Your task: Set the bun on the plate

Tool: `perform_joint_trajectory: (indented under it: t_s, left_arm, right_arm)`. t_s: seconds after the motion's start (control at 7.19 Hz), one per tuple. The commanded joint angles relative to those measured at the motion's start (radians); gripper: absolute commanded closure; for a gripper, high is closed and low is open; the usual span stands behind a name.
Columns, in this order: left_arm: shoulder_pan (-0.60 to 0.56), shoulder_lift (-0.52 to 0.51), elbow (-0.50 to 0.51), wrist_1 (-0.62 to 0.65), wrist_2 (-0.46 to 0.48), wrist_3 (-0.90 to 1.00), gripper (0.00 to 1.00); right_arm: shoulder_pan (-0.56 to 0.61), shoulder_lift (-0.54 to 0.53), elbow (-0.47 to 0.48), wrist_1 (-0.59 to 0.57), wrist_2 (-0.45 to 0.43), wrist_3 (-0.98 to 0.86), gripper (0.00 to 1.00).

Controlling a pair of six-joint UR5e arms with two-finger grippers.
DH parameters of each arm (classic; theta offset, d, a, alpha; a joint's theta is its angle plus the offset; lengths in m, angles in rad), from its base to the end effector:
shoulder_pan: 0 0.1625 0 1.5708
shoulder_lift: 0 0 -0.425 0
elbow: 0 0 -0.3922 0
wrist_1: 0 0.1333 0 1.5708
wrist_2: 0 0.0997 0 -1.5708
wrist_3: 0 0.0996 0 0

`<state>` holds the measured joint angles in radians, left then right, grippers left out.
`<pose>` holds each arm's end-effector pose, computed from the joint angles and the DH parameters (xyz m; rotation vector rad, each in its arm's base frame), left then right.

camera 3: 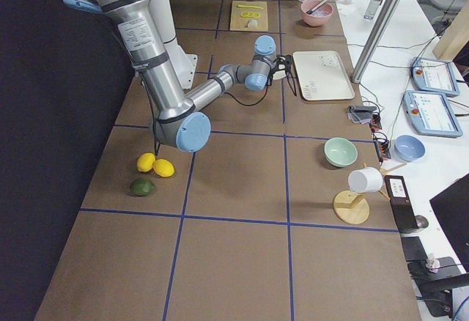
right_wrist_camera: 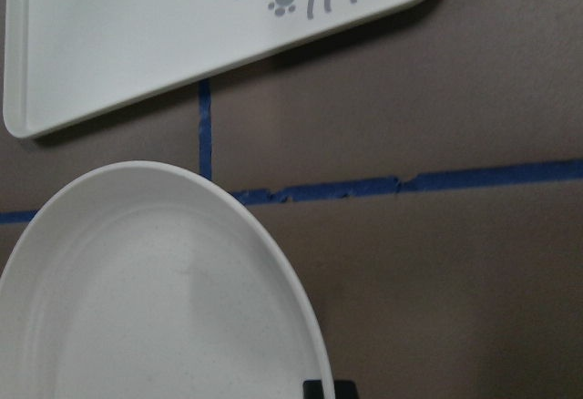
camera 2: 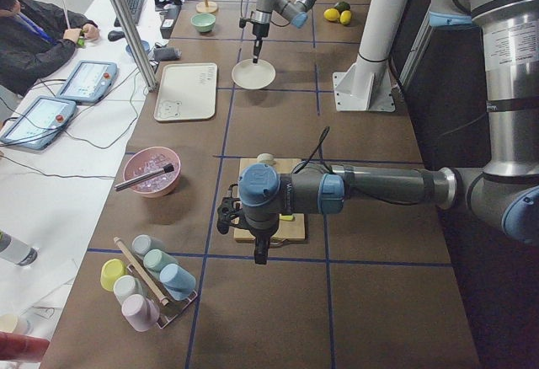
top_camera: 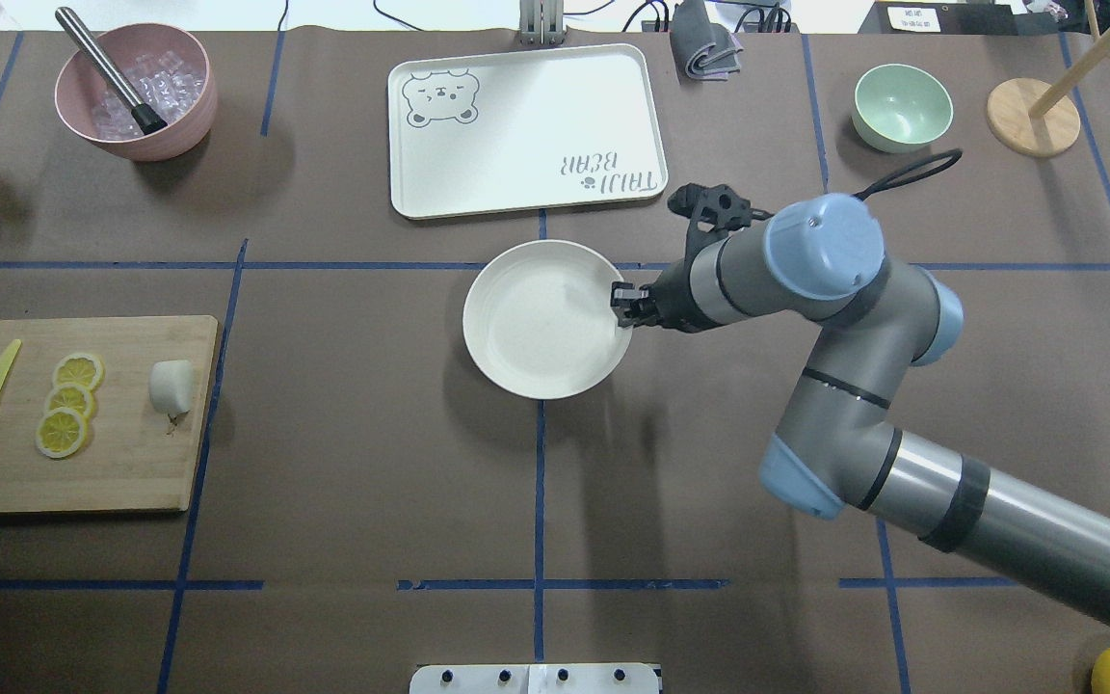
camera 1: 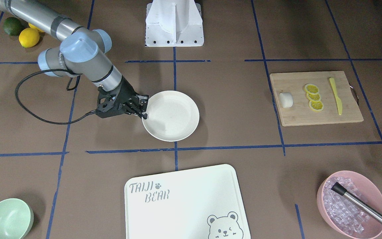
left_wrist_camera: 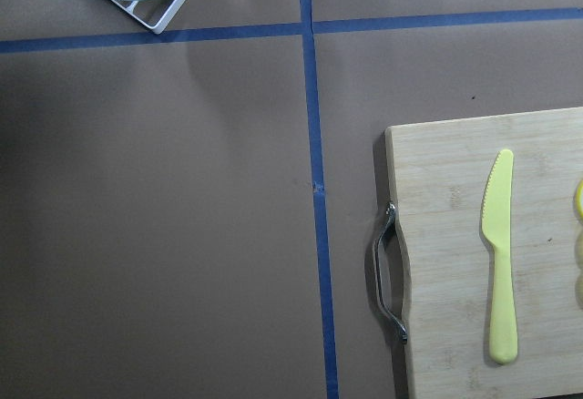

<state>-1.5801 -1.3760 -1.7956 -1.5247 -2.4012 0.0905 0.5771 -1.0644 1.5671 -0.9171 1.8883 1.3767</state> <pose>-0.0636 -0.4078 0.6365 0.0263 0.8303 0.0698 -0.5112 -0.4548 0.2920 0.1705 -1.1672 0.1541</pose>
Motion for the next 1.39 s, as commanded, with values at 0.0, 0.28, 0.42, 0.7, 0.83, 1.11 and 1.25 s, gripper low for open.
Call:
perform_joint_trajectory:
  t_s: [0.0, 0.28, 0.42, 0.7, 0.83, 1.11, 1.25]
  left_arm:
    - [0.000, 0.000, 0.001, 0.000, 0.001, 0.000, 0.00]
    - [0.000, 0.000, -0.002, 0.000, 0.001, 0.000, 0.00]
    - [0.000, 0.000, -0.002, 0.000, 0.001, 0.000, 0.00]
    - [0.000, -0.002, -0.002, 0.000, 0.001, 0.000, 0.00]
    - [0.000, -0.002, -0.005, -0.002, 0.002, -0.002, 0.00]
    - [0.000, -0.009, -0.015, -0.011, 0.002, 0.005, 0.00]
    - [0.002, -0.011, -0.016, -0.011, 0.004, 0.005, 0.00]
  right_arm:
    - [-0.078, 0.000, -0.002, 0.000, -0.072, 0.028, 0.94]
    - [-0.089, -0.008, -0.009, -0.002, -0.071, 0.028, 0.52]
    - [-0.088, -0.009, -0.001, -0.025, -0.072, 0.025, 0.01]
    - [-0.009, 0.026, 0.062, -0.286, -0.019, -0.046, 0.00]
    - [0.054, 0.027, 0.100, -0.396, 0.041, -0.211, 0.00]
    - [0.249, -0.008, 0.119, -0.550, 0.206, -0.461, 0.00]
    - [0.326, -0.032, 0.125, -0.587, 0.236, -0.579, 0.00]
